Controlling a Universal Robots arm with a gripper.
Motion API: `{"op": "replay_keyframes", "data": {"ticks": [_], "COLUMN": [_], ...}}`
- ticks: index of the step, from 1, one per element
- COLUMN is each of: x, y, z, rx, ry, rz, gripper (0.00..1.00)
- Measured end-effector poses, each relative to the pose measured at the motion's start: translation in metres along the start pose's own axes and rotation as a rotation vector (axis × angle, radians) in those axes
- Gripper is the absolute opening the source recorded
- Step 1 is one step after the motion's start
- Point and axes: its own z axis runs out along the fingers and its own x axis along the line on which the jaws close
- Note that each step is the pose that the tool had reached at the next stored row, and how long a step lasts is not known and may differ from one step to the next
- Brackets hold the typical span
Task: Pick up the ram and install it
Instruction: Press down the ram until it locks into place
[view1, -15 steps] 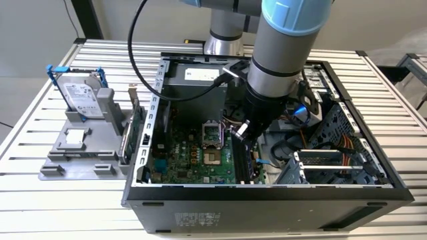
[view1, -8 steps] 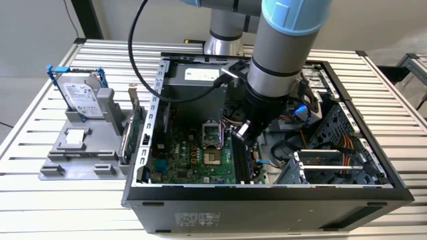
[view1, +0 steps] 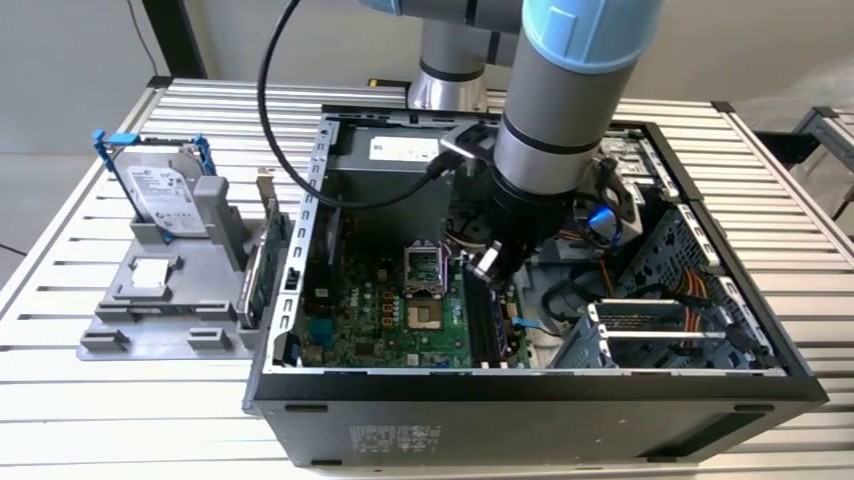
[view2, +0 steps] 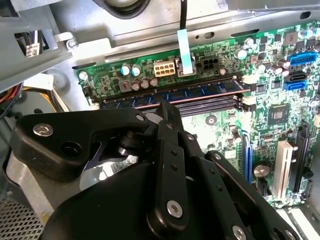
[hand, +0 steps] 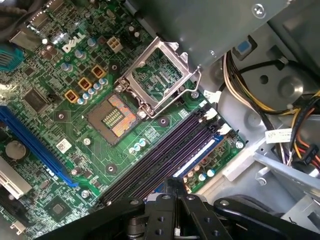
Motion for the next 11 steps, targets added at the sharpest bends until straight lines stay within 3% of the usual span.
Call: {"op": "replay_keyframes", "data": {"ticks": [7, 11], "x": [-0.0014, -0.0016], "y": [0.0013, 0.0016], "z": [0.0005, 0.0006], "rx": [-0.0016, -0.0032], "ry": [0.0001, 0.0], "rz": [-0.051, -0.102], "gripper": [0.0, 0.0]}}
